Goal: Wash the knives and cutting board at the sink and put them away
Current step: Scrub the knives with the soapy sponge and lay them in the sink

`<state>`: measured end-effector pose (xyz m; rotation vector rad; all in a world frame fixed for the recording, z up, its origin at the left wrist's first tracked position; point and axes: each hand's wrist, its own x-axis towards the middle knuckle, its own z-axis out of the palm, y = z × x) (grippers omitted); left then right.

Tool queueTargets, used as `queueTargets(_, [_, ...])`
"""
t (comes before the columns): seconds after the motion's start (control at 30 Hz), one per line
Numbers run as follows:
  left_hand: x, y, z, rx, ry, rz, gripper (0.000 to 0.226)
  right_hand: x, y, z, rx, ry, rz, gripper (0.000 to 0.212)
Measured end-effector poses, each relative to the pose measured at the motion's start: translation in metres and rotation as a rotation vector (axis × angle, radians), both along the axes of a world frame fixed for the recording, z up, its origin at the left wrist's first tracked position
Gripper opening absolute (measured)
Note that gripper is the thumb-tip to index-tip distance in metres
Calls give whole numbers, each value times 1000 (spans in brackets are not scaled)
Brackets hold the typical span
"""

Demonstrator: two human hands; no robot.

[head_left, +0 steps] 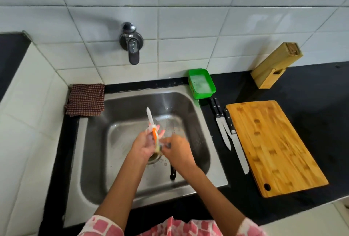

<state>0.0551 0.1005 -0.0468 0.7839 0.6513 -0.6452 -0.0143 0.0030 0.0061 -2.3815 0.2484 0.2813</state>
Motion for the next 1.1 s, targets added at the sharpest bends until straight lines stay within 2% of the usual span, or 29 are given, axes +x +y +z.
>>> queueTargets(0.07, [1,-15,-19,60,49,33,27,-16,-20,-10,21,33,-99,31])
queueTargets(0.17, [1,-47,-58,203,79,-47,30,-16,-58,-18,76,4,-280,33])
queueTargets(0.27, [4,-71,-104,414,118,-68,29,-13,-83,-22,178,-12,-357,31])
queueTargets(0.33, [6,-85,-120,656,86,-175,18,-14,-95,-25,227,-7,-390,29])
queueTargets(0.4, [2,-92,-120,901,-11,-357,22,-15,-105,-28,272,-5,-425,27])
queueTargets(0.5, [1,-103,-96,1107,-290,-429,30,-17,-122,-31,356,1,-453,26])
queueTargets(0.63, [23,-133,-41,1241,-1101,-481,32,-15,-146,-29,417,-23,-486,25])
queueTargets(0.7, [47,-159,-21,1249,-1454,-706,33,-12,-159,-26,433,-39,-494,24])
queueTargets(0.77, [70,-187,-10,1353,-1689,-1084,42,-10,-170,-24,437,-56,-506,23])
queueTargets(0.83, [88,-209,-11,1448,-1807,-1391,44,-8,-181,-24,428,-70,-516,22])
queueTargets(0.87, [92,-213,-12,1456,-1874,-1444,40,-8,-185,-23,418,-73,-522,22])
queueTargets(1.0, [99,-215,-15,1381,-2055,-1472,23,-8,-198,-23,412,-72,-542,22])
queueTargets(1.1, [101,-212,-11,1444,-2030,-1583,28,-11,-200,-24,410,-74,-542,21])
